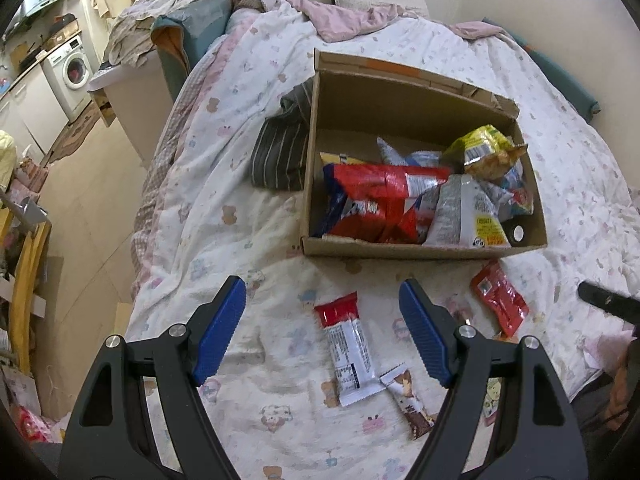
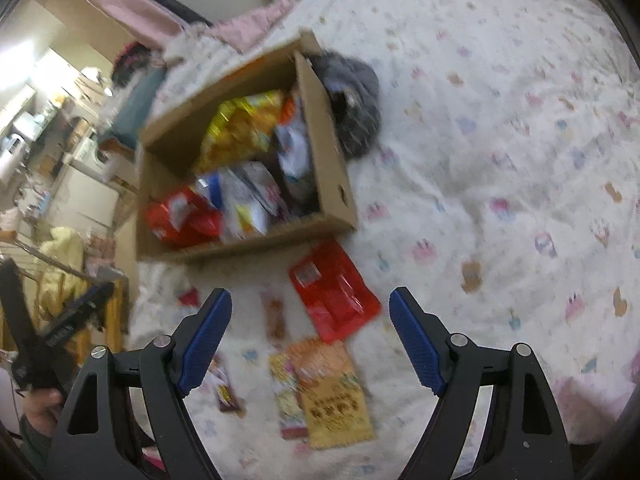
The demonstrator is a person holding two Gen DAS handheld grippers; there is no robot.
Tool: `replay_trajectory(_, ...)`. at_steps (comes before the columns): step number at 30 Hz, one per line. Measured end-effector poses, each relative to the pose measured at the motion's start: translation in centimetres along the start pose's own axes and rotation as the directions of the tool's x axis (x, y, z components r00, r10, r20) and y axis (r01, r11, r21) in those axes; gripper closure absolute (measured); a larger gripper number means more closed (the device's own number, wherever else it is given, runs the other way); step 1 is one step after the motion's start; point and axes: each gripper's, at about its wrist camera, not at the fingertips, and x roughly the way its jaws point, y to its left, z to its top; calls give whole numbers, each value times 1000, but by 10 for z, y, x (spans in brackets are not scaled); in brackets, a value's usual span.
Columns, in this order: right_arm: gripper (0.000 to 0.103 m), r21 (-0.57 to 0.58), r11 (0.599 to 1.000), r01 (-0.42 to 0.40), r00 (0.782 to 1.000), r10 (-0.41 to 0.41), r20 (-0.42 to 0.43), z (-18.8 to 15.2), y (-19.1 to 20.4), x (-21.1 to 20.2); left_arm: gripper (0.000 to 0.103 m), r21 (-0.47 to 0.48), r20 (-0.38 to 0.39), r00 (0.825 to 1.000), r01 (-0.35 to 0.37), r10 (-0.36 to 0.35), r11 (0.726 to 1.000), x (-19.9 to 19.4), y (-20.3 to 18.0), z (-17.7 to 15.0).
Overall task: Organize snacks
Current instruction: 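Open both grippers and withdraw them from the box, then grasp the yellow peanut bag with the right gripper while the left gripper grasps the white-red bar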
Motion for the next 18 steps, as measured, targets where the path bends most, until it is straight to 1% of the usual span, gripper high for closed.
replay_trajectory(2,19,-5,999,35,996,-35,-77,-7,-5,15,27,-2,-12,1000,5,-5,1000,2,1,-2)
replay_trajectory(4,19,-25,998,53,986,-56,-157,-13,-5,31,27,-10,-26,1000,11,-11,1000,4,1,-3)
replay_trajectory(6,19,-58,998,26,962,-41,-269,-23,-1,51,27,-20,-37,999,18,-19,1000,6,2,-3)
replay_trajectory(7,19,-77,997,21,952,-43,-304,-28,3,58,27,-24,-38,999,22,-23,999,6,2,-3)
replay_trajectory(8,21,-112,993,26,940,-62,-334,-33,8,66,27,-26,-37,999,24,-25,999,6,3,-2)
replay_trajectory(10,22,-184,982,52,930,-115,-350,-40,18,77,27,-26,-37,999,27,-28,999,6,2,-2)
replay_trajectory(12,32,-232,971,60,922,-143,-360,-45,25,86,27,-28,-40,999,35,-36,999,6,2,-2)
replay_trajectory(14,36,-243,967,69,918,-157,-364,-46,27,92,27,-29,-41,998,41,-42,999,6,0,-1)
replay_trajectory(16,43,-244,967,68,919,-156,-363,-45,28,94,27,-28,-41,998,42,-43,999,7,0,-1)
replay_trajectory(17,52,-246,967,66,921,-154,-359,-44,28,92,27,-29,-41,998,43,-44,999,7,0,-1)
replay_trajectory(18,56,-249,967,60,922,-149,-356,-43,28,90,27,-30,-42,998,43,-45,999,7,-1,-1)
